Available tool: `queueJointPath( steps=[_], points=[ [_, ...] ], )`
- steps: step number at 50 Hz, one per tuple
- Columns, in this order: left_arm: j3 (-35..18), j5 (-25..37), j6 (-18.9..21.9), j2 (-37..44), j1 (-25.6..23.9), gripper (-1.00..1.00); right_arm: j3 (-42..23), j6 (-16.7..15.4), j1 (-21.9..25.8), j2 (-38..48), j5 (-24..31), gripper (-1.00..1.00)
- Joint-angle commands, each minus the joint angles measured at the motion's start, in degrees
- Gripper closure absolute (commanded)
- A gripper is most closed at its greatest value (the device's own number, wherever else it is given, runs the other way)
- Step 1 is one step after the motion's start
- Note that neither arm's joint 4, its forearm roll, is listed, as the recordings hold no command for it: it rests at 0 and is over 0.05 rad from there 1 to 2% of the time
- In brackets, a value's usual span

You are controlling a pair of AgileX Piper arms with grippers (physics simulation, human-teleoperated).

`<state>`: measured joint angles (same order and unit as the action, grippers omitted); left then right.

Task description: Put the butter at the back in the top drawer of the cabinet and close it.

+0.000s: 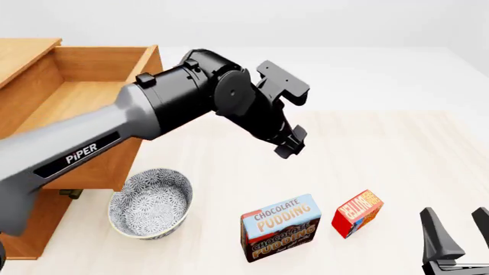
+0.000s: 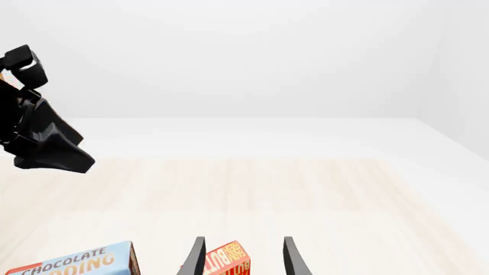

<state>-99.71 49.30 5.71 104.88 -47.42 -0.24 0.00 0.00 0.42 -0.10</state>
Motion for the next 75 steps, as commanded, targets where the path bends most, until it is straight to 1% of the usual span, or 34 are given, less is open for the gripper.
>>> queueJointPath(
  steps=[1,7,21,41,63,75],
  points=[
    [-3.9,1.1,-0.2,4.0,-2.4,-1.00,0.0,0.0,0.0,0.0,0.0,-1.00],
    [-6.1,1.6,-0.6,6.4,-3.8,-1.00,0.0,0.0,0.0,0.0,0.0,-1.00],
    [-10.1,3.0,-0.2,10.3,-5.1,-1.00,0.0,0.0,0.0,0.0,0.0,-1.00],
    [-17.2,5.4,-0.4,17.1,-7.7,-1.00,0.0,0.0,0.0,0.0,0.0,-1.00],
    [-23.0,7.2,-0.7,23.1,-9.8,-1.00,0.0,0.0,0.0,0.0,0.0,-1.00],
    [-27.4,9.2,-1.1,26.5,-10.8,-1.00,0.0,0.0,0.0,0.0,0.0,-1.00]
  ],
)
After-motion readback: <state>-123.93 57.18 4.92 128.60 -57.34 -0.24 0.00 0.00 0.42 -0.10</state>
